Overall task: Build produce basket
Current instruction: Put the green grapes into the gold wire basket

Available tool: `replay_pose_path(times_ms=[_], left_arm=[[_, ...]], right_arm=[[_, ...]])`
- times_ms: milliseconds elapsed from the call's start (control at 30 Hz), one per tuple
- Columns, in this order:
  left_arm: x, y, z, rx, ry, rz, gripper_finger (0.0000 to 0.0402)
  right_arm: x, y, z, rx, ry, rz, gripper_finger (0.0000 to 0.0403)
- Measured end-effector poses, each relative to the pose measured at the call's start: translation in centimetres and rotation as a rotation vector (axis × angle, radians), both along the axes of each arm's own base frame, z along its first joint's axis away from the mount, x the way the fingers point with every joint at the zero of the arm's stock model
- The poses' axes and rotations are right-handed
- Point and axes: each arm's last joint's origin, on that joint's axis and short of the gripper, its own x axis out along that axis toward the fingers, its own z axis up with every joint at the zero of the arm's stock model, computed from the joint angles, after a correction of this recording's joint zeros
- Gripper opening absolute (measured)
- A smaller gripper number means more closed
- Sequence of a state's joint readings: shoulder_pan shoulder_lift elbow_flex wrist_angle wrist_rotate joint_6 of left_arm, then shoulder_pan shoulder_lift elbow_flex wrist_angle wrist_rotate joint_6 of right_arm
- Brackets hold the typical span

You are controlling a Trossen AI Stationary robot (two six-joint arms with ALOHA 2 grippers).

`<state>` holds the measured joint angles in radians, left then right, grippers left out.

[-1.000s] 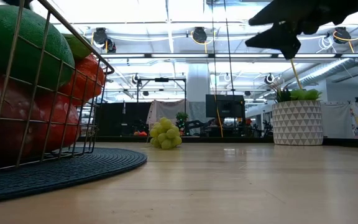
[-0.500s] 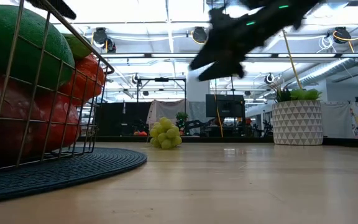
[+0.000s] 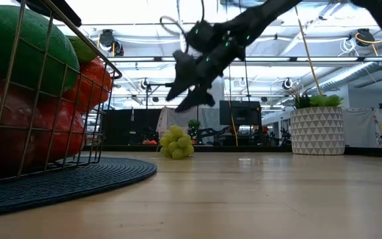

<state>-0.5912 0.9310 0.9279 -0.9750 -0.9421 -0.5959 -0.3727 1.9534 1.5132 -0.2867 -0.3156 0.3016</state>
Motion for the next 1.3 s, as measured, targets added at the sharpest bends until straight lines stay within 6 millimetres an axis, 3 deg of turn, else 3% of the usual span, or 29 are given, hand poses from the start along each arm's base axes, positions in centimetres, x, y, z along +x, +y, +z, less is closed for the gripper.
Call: replay_pose_path(times_ms=[267,667,900,1033,1300], left_arm=[[0.2,0.0,0.1,0.025,-0.001,-0.01,0.0122],[1.6,0.4,1.1,0.066,-0.052,-0.039,0.0122],[2.0,0.6,1.4,0.082,-0.062,-0.056,0.0122],[2.2,0.7,1.6,0.087,-0.064,-0.067,0.0122],[2.4,0.8,1.6,0.088,-0.061,-0.074,0.0122]], right_arm=[[0.2,-1.5,-3.5,0.097,0.086,-0.066,0.0233],[0.9,-2.1,-4.7,0.026,0.083,-0.185,0.0233],[1.7,-2.1,-6.8,0.031,0.09,-0.203,0.0233],[1.7,-1.9,-6.8,0.023,0.094,-0.2,0.0232],[1.4,-0.7,-7.3,0.049,0.188,-0.173,0.0176]])
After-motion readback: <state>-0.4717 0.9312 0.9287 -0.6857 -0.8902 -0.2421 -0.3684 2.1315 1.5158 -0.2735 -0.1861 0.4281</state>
